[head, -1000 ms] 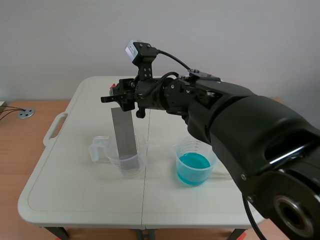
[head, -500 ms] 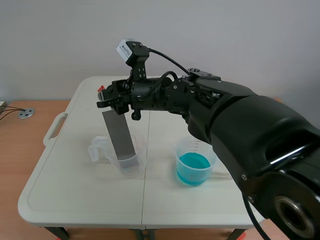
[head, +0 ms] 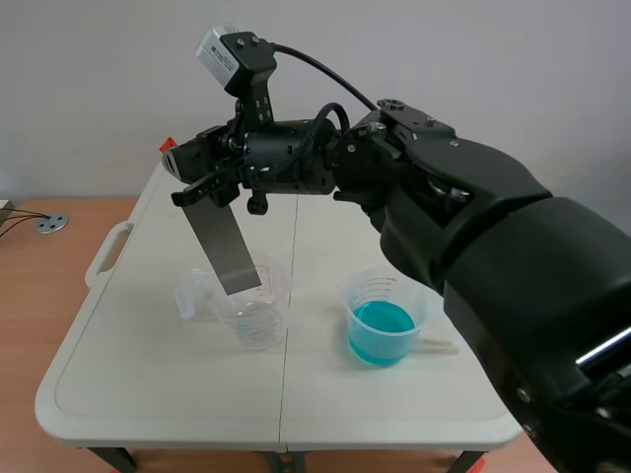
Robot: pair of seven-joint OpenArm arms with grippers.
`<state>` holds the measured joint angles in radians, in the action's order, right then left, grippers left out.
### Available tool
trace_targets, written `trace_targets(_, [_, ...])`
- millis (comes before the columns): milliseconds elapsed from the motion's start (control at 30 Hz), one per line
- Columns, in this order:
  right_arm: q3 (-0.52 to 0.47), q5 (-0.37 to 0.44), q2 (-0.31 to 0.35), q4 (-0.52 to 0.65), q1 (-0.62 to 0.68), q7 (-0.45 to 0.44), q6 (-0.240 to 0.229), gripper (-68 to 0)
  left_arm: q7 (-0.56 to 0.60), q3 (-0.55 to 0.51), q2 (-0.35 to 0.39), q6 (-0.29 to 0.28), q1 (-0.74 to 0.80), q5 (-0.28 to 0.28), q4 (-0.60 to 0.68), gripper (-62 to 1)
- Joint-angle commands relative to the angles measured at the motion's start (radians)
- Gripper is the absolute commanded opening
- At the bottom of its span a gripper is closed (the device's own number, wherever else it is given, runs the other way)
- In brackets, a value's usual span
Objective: Hold the metal plate by the orange handle, dip it into the blue solution, take it out and point at it, then put the plate back in the beaker on the left.
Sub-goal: 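Lift the metal plate out of the left beaker, then move the plate over the blue solution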
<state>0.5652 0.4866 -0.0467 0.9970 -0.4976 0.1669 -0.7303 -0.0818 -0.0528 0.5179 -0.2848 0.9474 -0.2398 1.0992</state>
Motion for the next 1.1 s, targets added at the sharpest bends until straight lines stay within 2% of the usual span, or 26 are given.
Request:
trace_targets(0, [-0.001,0.015,0.01,0.047,-0.002,-0.011,-0.012,-66.4,0.004,-0.001,-0.002,-0.002,0.01,-0.003,0.008,-57.7])
trace_targets(367, [-0.001,0.015,0.106,0.329,0.101,0.023,0.012,-66.4,0.006,-0.001,-0.002,-0.002,0.01,-0.003,0.008,-57.7])
trace_targets(500, [-0.001,0.015,0.139,0.429,0.133,0.034,0.055,-66.4,0.006,-0.001,-0.002,-0.002,0.01,-0.003,0.008,-57.7])
trace_targets(600, [-0.001,0.015,0.164,0.502,0.155,0.039,0.061,-66.4,0.006,-0.001,-0.002,-0.002,0.011,-0.003,0.009,-57.7])
trace_targets(733, [-0.002,0.016,0.202,0.602,0.188,0.056,0.104,-66.4,0.006,-0.006,-0.001,0.0,0.013,-0.002,0.023,-57.7])
trace_targets(900, [-0.005,0.021,0.261,0.714,0.233,0.054,0.139,-66.4,0.002,-0.037,0.014,0.006,0.034,-0.002,0.08,-57.7])
trace_targets(1067, [-0.03,0.023,0.319,0.822,0.293,0.047,0.141,-66.4,0.002,-0.11,0.041,0.011,0.082,-0.003,0.185,-57.7])
